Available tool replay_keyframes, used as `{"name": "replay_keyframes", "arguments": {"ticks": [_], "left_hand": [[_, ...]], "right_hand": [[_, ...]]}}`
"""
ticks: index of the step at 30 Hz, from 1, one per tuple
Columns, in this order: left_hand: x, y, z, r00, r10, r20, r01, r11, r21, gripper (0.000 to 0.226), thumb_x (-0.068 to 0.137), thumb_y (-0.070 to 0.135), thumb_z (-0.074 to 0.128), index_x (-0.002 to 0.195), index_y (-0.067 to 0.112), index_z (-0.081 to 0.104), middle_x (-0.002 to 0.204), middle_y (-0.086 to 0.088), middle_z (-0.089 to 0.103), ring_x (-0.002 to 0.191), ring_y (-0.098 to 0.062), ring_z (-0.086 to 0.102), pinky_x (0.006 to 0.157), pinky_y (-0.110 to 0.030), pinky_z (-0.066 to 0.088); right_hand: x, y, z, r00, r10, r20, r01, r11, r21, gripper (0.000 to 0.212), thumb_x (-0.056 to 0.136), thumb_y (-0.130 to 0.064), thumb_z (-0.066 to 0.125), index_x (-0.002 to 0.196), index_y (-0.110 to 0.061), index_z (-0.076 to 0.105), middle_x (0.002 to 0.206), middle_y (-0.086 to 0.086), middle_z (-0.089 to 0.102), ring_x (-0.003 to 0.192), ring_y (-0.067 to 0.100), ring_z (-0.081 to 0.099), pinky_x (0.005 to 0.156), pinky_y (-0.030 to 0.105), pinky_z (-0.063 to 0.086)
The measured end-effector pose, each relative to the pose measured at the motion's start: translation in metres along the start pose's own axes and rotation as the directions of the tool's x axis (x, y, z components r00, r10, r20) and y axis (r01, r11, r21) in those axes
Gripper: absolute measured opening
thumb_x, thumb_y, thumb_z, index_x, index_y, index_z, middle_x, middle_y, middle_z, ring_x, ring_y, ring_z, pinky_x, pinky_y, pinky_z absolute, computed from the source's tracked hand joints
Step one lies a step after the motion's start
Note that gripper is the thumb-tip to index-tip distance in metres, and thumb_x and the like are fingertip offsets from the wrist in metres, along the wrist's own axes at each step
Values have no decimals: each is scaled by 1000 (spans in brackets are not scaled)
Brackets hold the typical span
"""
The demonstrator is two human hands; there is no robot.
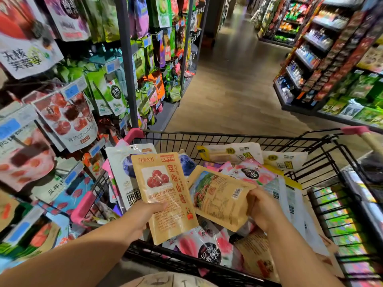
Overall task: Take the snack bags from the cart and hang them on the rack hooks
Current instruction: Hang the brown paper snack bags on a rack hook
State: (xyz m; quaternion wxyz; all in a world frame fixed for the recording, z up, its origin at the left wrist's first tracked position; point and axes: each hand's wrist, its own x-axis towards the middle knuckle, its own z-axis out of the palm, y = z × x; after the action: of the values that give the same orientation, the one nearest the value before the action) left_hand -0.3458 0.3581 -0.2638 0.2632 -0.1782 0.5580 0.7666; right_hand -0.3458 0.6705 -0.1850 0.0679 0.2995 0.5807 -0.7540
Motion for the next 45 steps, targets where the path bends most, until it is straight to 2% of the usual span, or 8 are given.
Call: {"name": "replay_keyframes", "arguments": {"ticks": [8,15,20,24,28,33,37,45], "left_hand": [[-6,7,15,1000,-3,-16,3,1000,22,32,82,5,71,113,9,66,109,-11,72,103,-30,67,101,-52,45],[-11,11,19,1000,4,4,-4,1000,-24,31,83,2,68,113,6,65,107,-12,72,104,-32,66,100,-51,46],[-12,12,17,999,46,-21,-48,993,-109,29,80,6,72,109,9,68,108,-12,72,105,-31,65,103,-51,43],[-4,9,0,995,51,-80,-56,997,-61,86,43,41,95,120,18,64,121,-3,67,119,-28,58,109,-55,33],[20,-9,-42,990,-3,-144,3,1000,2,113,31,56,94,130,16,56,137,-6,56,127,-30,50,106,-56,37],[-2,9,-37,988,9,-154,-5,1000,23,112,29,56,94,127,16,59,134,-4,58,127,-30,51,107,-57,34],[-19,26,-21,988,35,-152,-36,999,-3,42,72,26,83,111,22,68,116,-2,70,113,-27,61,106,-55,38],[-21,40,-32,967,114,-227,-112,993,24,30,83,11,71,112,19,66,109,-1,73,102,-22,67,95,-46,48]], "right_hand": [[0,2,-5,988,108,113,-73,958,-276,24,93,-28,60,112,-16,70,103,12,74,97,31,68,82,45,55],[-8,-14,8,955,-271,-121,181,855,-485,16,92,-24,63,82,-19,74,73,5,73,75,27,69,70,38,52],[-38,-21,35,609,-748,263,556,165,-815,27,95,-37,51,89,-31,77,75,-1,73,71,16,64,63,27,47],[-24,30,41,522,-449,725,638,-358,-682,30,96,-39,50,124,-41,62,117,-14,69,117,8,60,100,45,49],[-8,70,41,767,-91,635,617,-166,-769,83,85,-76,0,134,-37,55,148,-19,36,143,7,22,120,51,16],[12,57,49,851,-334,406,497,263,-827,35,93,-22,61,127,-25,57,123,-7,55,113,4,50,99,27,43],[28,51,48,983,-97,153,179,416,-891,39,76,-41,79,98,-22,53,102,-6,63,88,9,60,72,28,48],[57,58,69,955,203,218,-19,772,-635,49,52,-15,94,96,-13,73,92,5,77,89,26,73,88,49,56]]}}
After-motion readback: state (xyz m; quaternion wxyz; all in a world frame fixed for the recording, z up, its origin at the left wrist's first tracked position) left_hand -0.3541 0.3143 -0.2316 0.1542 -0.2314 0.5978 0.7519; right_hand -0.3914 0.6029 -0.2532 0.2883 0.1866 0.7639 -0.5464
